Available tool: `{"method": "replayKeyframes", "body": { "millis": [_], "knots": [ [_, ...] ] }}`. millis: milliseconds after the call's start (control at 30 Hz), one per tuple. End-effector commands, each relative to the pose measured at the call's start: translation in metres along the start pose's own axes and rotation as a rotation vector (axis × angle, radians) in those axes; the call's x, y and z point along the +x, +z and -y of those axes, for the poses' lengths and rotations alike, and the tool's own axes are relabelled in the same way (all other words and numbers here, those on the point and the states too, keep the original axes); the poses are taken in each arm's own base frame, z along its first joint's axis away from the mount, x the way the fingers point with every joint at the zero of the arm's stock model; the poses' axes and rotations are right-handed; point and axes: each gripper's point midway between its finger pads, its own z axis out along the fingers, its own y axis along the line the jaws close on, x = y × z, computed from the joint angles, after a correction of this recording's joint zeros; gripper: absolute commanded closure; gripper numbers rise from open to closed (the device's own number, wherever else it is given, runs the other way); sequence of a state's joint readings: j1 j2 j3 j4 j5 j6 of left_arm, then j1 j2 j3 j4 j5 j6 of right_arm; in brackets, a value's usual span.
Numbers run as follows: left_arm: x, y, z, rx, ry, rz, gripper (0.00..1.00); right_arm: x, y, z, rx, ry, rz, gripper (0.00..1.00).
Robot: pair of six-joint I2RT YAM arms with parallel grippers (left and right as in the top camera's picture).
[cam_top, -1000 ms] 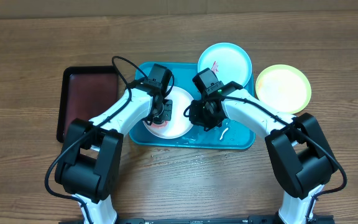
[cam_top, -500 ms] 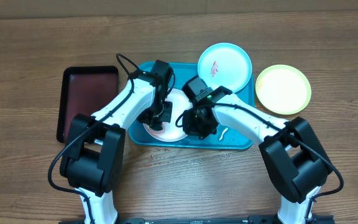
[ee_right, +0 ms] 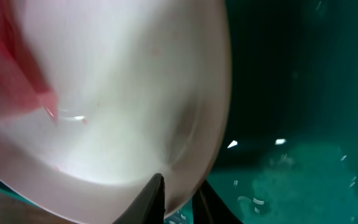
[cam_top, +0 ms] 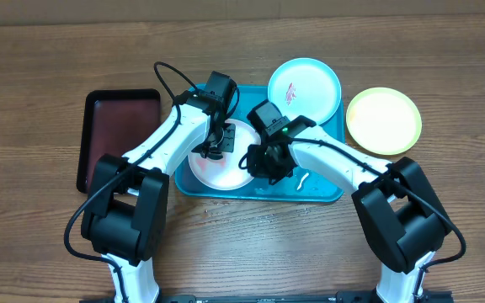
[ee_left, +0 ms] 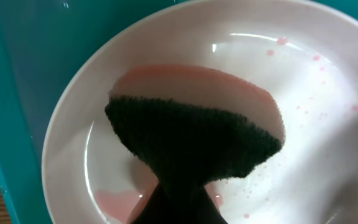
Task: Clean dirty plates on tray and stack at the side
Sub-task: 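Scrub the white plate with the sponge while right gripper holds it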
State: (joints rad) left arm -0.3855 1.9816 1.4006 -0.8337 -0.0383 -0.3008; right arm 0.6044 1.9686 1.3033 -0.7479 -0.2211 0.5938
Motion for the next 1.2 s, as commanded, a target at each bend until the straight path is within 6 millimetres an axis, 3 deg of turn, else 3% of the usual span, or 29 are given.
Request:
{"method": "replayKeyframes", "body": {
  "millis": [0, 200, 433, 600, 867, 1000, 1167],
  "knots": [
    [-0.007, 0.002, -0.005, -0.021, -0.027, 0.017, 0.96, -0.020, -0.001, 0.013, 0.019, 0.056, 0.054, 0.83],
    [-0.002, 0.007, -0.006, -0.028, -0.026, -0.005, 0.96, -0.034, 0.007, 0.013, -0.002, 0.072, 0.085, 0.84],
    [0.002, 0.014, -0.007, -0.035, -0.024, -0.029, 0.96, -0.034, 0.012, 0.013, -0.006, 0.071, 0.080, 0.96],
    [0.007, 0.015, -0.006, -0.027, -0.016, -0.050, 0.96, -0.033, 0.012, 0.011, -0.013, 0.069, 0.073, 0.96],
    [0.012, -0.001, 0.070, 0.428, 0.247, -0.060, 0.96, -0.029, 0.013, 0.011, -0.012, 0.065, 0.061, 0.96],
    [0.001, 0.006, 0.054, 0.324, 0.181, -0.027, 0.96, -0.026, 0.013, 0.014, -0.002, 0.066, 0.049, 0.96],
    [-0.017, 0.014, -0.009, -0.048, -0.045, 0.049, 0.96, -0.026, 0.013, 0.014, -0.002, 0.066, 0.048, 0.96]
  ]
}}
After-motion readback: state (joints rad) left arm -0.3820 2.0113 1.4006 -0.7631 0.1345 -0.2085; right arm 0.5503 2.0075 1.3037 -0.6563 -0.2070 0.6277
